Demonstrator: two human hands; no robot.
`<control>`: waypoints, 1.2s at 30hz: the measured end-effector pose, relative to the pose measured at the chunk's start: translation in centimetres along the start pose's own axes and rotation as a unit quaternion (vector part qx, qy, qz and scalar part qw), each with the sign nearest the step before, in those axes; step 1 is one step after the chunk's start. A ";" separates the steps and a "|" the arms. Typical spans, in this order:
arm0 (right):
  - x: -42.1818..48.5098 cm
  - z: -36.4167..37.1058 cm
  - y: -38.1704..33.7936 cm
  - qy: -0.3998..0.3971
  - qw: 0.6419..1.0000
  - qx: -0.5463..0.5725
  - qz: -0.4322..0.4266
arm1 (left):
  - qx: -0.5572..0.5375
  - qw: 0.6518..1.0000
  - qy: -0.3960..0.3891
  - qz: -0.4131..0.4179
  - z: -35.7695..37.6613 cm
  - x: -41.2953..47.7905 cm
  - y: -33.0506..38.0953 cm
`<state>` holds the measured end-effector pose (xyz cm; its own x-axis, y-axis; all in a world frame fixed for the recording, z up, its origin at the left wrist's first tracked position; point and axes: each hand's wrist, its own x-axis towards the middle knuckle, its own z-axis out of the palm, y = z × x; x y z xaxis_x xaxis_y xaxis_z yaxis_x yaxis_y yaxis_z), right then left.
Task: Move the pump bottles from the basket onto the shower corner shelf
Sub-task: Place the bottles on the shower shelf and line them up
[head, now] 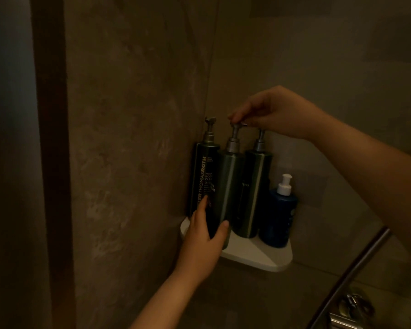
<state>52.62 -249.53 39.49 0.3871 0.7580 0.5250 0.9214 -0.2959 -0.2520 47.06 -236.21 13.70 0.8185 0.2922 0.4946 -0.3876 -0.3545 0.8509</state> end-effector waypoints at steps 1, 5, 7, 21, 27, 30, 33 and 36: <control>-0.1 0.1 0.0 0.003 1.000 0.007 -0.002 | -0.015 1.000 0.001 -0.008 0.0 0.1 -0.1; -0.2 0.7 0.0 0.015 1.000 0.021 -0.007 | -0.030 0.999 0.006 -0.032 0.4 0.0 -0.3; -0.2 1.0 0.0 0.021 0.999 0.022 -0.011 | -0.019 0.999 0.011 -0.029 0.5 -0.3 -0.5; 0.2 1.4 0.4 0.029 1.000 0.002 -0.004 | 0.150 0.984 0.093 0.029 1.4 -0.2 -0.2; 0.3 1.7 -0.2 0.041 0.999 -0.023 -0.010 | 0.194 0.967 0.164 0.005 2.1 -0.2 0.2; 0.5 1.9 -0.5 0.046 0.998 -0.043 -0.014 | 0.196 0.964 0.181 -0.004 2.2 -0.1 0.4; 0.5 1.9 -0.4 0.045 0.998 -0.037 -0.004 | 0.171 0.970 0.174 -0.002 2.0 -0.1 0.3; 0.5 2.0 -0.3 0.051 0.998 -0.038 0.001 | 0.116 0.980 0.161 0.015 1.7 -0.4 0.4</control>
<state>52.46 -247.94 38.21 0.3869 0.6954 0.6056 0.9192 -0.3436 -0.1926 47.27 -237.96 13.51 0.6170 0.5310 0.5808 -0.2721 -0.5486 0.7906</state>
